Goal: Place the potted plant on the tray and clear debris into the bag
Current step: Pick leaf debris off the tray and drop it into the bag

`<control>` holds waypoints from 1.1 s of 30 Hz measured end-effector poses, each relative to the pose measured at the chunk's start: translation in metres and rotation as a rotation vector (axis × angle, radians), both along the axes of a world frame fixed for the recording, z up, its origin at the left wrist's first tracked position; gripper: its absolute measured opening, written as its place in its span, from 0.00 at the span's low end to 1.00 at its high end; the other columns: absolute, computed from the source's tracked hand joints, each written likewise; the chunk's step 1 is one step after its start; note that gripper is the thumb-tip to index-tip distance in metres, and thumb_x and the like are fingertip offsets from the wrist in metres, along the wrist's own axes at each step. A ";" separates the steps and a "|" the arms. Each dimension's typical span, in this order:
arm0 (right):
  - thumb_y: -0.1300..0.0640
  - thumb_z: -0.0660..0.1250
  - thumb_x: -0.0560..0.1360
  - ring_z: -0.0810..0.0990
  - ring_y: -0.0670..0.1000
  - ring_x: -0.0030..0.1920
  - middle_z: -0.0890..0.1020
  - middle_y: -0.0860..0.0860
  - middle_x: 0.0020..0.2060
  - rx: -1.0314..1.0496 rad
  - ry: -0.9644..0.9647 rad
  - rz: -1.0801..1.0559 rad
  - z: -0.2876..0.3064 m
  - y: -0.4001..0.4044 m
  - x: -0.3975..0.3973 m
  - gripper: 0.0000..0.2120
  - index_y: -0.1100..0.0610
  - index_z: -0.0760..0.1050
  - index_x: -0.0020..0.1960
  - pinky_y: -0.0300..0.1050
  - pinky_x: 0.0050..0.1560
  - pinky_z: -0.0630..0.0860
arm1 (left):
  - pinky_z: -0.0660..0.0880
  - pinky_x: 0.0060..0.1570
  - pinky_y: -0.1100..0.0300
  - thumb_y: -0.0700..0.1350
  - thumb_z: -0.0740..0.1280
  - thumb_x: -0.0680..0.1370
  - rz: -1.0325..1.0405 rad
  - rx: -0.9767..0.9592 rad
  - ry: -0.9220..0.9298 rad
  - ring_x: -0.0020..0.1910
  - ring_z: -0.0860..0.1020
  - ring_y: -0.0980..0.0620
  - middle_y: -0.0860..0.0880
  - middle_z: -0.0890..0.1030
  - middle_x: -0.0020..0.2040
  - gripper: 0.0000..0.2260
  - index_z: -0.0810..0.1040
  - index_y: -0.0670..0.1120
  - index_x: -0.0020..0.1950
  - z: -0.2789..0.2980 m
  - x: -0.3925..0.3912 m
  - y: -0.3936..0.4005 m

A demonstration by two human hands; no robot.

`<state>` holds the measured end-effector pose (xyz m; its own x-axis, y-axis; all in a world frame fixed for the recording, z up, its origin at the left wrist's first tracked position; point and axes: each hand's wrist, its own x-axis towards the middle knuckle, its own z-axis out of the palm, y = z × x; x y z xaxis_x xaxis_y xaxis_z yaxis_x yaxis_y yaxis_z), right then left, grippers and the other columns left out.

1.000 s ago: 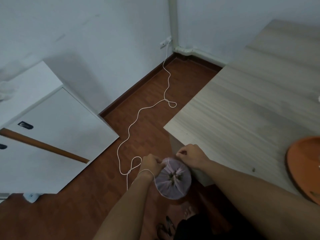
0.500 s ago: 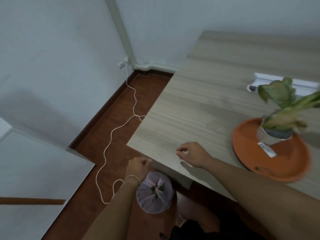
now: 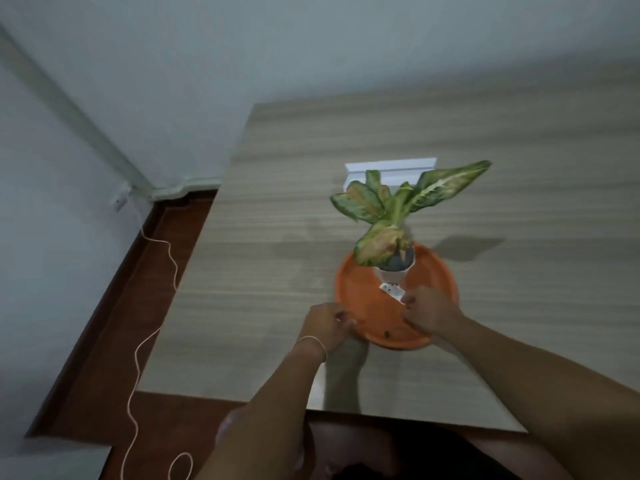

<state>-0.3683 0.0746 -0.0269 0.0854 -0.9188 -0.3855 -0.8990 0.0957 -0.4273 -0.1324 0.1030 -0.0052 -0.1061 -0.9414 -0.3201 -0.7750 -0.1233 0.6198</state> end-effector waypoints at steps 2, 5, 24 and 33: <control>0.52 0.71 0.68 0.82 0.53 0.42 0.84 0.52 0.38 0.074 0.023 0.011 -0.005 0.001 -0.013 0.06 0.55 0.81 0.37 0.41 0.35 0.72 | 0.77 0.53 0.55 0.45 0.70 0.72 -0.088 0.042 -0.063 0.49 0.82 0.46 0.44 0.85 0.49 0.09 0.84 0.45 0.49 0.000 -0.030 -0.009; 0.53 0.70 0.66 0.81 0.53 0.38 0.79 0.50 0.33 0.149 0.024 0.038 -0.015 0.000 -0.014 0.11 0.53 0.71 0.30 0.40 0.28 0.64 | 0.75 0.52 0.58 0.41 0.67 0.74 -0.177 0.157 -0.083 0.51 0.80 0.47 0.45 0.84 0.53 0.09 0.83 0.45 0.52 -0.004 -0.064 -0.018; 0.56 0.64 0.73 0.81 0.55 0.50 0.84 0.54 0.52 0.159 0.025 0.263 -0.044 0.001 0.005 0.10 0.54 0.81 0.52 0.47 0.50 0.79 | 0.76 0.57 0.47 0.49 0.66 0.75 -0.427 0.208 -0.394 0.50 0.80 0.41 0.42 0.83 0.52 0.10 0.80 0.45 0.52 -0.039 -0.099 -0.034; 0.56 0.63 0.74 0.80 0.52 0.41 0.82 0.50 0.36 0.038 -0.053 0.172 -0.030 -0.009 0.032 0.09 0.51 0.77 0.36 0.45 0.41 0.75 | 0.78 0.47 0.53 0.49 0.64 0.70 -0.232 0.112 -0.244 0.42 0.80 0.41 0.43 0.84 0.42 0.09 0.82 0.46 0.40 -0.023 -0.054 -0.031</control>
